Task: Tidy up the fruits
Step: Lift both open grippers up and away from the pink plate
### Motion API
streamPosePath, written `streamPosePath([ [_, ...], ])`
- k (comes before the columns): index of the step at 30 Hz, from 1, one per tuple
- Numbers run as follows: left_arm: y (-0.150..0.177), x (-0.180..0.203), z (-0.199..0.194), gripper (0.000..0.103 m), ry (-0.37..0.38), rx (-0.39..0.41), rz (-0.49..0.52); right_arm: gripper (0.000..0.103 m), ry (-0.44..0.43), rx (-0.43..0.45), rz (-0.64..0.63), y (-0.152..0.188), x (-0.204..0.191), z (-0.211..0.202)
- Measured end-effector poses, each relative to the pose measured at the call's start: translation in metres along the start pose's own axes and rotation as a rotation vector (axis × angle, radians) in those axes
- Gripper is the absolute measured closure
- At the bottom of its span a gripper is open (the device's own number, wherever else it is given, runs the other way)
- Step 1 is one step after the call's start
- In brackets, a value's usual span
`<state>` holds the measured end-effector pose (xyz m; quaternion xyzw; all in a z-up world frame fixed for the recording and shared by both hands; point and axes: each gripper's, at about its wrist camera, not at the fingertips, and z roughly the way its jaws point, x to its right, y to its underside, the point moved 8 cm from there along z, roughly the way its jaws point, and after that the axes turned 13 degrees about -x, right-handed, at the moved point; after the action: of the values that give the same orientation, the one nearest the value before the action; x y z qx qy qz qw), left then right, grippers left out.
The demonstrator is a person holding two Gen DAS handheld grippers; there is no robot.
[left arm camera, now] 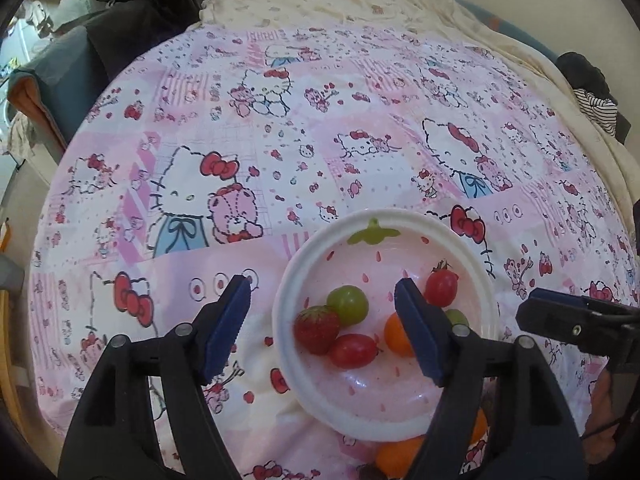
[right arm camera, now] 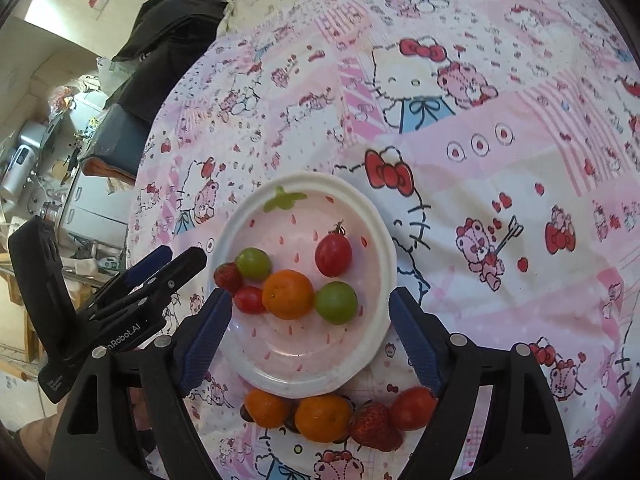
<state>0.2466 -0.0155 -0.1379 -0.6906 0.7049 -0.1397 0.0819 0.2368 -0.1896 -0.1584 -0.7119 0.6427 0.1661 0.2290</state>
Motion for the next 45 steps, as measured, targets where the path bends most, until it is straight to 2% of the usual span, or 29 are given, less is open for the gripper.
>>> streamPosePath([
  [9, 0.023, 0.005, -0.036, 0.031, -0.032, 0.056, 0.020, 0.019, 0.028, 0.056, -0.024, 0.014, -0.007, -0.023],
  [14, 0.035, -0.003, -0.064, 0.031, -0.042, 0.127, -0.011, 0.019, 0.027, 0.096, -0.038, 0.023, -0.014, -0.039],
  [19, 0.048, -0.013, -0.079, 0.031, -0.052, 0.148, -0.040, 0.019, 0.037, 0.122, -0.054, 0.032, -0.019, -0.049],
  [25, 0.067, -0.023, -0.084, 0.031, -0.061, 0.133, -0.079, 0.019, 0.056, 0.176, -0.038, 0.049, -0.018, -0.063],
  [31, 0.088, -0.023, -0.081, 0.031, -0.083, 0.102, -0.096, 0.019, 0.060, 0.172, -0.024, 0.073, -0.015, -0.067],
  [38, 0.107, -0.017, -0.077, 0.031, -0.047, 0.069, -0.103, 0.019, 0.114, 0.200, -0.023, 0.096, -0.009, -0.073],
  [42, 0.114, -0.017, -0.072, 0.031, -0.063, 0.055, -0.092, 0.019, 0.101, 0.187, 0.034, 0.101, -0.001, -0.069],
  [45, 0.120, -0.024, -0.062, 0.031, -0.075, 0.006, -0.104, 0.019, 0.120, 0.146, 0.082, 0.102, 0.009, -0.058],
])
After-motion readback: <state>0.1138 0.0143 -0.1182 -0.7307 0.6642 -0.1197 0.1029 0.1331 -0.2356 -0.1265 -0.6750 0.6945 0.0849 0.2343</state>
